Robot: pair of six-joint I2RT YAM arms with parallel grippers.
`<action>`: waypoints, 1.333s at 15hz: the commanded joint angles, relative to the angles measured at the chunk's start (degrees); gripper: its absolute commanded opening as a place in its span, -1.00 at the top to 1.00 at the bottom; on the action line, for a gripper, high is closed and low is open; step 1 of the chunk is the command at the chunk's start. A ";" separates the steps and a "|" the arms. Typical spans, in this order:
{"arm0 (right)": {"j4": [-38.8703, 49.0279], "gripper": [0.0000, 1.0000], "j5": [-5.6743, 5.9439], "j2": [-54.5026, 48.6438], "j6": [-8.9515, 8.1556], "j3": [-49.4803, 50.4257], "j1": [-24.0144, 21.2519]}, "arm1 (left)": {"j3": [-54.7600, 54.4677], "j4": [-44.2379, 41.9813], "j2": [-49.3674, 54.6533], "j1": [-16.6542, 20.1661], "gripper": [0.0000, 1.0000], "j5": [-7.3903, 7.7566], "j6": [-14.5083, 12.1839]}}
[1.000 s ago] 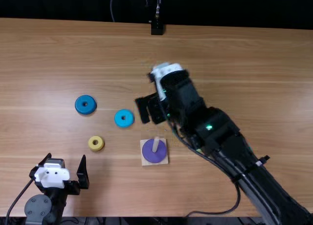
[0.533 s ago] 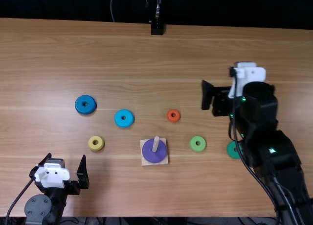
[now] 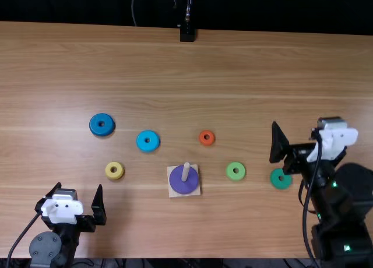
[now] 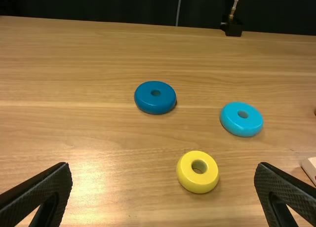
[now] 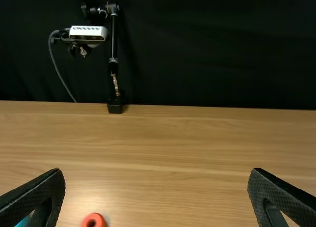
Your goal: Build the Hanoi tower: stack the rings onto the peg from bottom to top in this color order: purple, dark blue, light blue, dark green, light green, yellow, orange.
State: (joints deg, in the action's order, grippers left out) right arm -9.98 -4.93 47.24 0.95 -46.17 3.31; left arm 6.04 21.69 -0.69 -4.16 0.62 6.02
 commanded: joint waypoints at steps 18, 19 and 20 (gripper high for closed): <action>5.17 -1.00 5.67 -43.99 5.69 45.21 -4.37 | -6.04 4.67 0.69 -0.14 -1.00 0.64 -0.64; 4.01 -1.00 5.77 -44.61 5.48 45.21 -4.37 | -6.04 4.67 0.69 -0.14 -1.00 0.64 -0.64; 1.27 -1.00 5.56 -46.28 5.38 45.29 -4.37 | -6.04 4.67 0.69 -0.14 -1.00 0.64 -0.64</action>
State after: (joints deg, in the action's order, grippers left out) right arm -6.68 -0.23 2.28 6.52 -1.89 -0.54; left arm 6.04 21.71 -0.69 -4.16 0.64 6.02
